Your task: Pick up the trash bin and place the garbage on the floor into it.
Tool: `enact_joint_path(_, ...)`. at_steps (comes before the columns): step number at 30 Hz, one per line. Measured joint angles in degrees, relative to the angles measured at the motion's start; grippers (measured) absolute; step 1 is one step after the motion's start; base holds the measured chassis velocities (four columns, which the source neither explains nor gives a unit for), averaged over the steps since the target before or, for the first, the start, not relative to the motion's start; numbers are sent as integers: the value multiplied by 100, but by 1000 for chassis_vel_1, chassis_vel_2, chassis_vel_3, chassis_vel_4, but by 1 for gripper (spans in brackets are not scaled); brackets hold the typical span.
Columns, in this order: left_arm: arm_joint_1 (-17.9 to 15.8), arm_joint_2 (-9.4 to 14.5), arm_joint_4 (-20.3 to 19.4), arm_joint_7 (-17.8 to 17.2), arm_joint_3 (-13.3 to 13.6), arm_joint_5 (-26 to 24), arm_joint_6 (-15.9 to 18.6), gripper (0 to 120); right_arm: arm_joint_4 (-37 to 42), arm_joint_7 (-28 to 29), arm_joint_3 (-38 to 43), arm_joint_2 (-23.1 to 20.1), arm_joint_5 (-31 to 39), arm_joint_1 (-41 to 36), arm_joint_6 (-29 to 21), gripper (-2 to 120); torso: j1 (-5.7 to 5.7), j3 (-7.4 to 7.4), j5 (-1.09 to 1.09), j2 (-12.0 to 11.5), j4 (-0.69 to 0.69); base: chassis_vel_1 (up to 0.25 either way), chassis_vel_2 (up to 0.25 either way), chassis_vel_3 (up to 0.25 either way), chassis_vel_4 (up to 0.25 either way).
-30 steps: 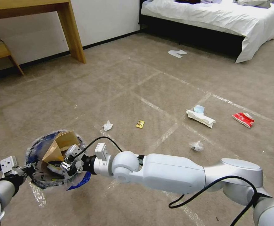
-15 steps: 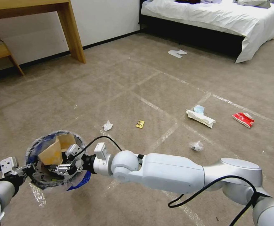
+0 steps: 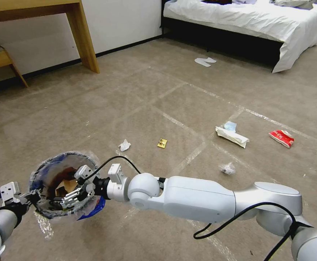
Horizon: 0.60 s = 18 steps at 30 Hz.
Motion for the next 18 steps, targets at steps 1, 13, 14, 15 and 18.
enact_joint_path(1, -2, -1, 2, 0, 3, 5, 0, 1, 0, 0, 2, 0, -1, 0, 3, 100, 0, 0, 0, 0, 0, 0, 0, 0, 0)
enact_joint_path(13, -6, 14, 76, 26, 0, 78, 0, 1, 325, 66, 341, -53, 28, -69, 64, 100, 0, 0, 0, 0, 0, 0, 0, 0, 0)
enact_joint_path(14, -6, 21, 84, 32, -10, 85, 0, 1, 434, 76, 504, -63, 40, -100, 98, 100, 0, 0, 0, 0, 0, 0, 0, 0, 0)
enact_joint_path(15, -4, 29, 88, 36, -23, 86, 0, 1, 519, 81, 674, -71, 47, -122, 127, 100, 0, 0, 0, 0, 0, 0, 0, 0, 0)
enact_joint_path(18, -2, 40, 91, 37, -38, 87, 0, 1, 627, 81, 937, -80, 69, -149, 180, 100, 0, 0, 0, 0, 0, 0, 0, 0, 0)
